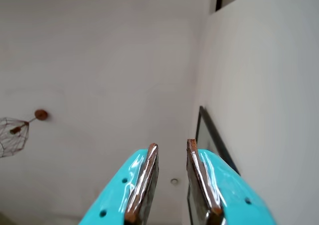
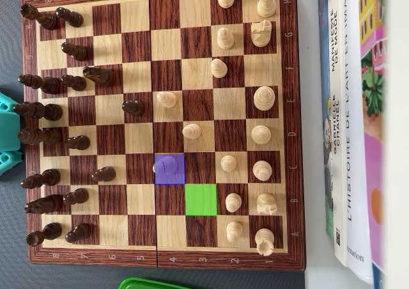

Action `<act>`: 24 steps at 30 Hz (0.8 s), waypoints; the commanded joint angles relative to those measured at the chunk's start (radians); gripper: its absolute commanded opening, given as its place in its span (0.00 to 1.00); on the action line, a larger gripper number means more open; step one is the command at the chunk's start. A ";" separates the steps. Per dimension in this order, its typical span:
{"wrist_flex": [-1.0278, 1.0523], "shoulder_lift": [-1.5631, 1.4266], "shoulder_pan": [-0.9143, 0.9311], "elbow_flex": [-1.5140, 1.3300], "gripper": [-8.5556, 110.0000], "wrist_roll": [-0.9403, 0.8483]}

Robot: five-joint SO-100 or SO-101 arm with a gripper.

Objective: Play chess

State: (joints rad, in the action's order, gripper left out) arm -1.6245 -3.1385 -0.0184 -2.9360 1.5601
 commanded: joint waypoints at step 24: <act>0.980 0.189 0.003 0.365 0.16 -0.006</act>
State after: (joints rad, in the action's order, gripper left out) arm -0.7701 -2.9637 -0.0215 -2.6492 1.5601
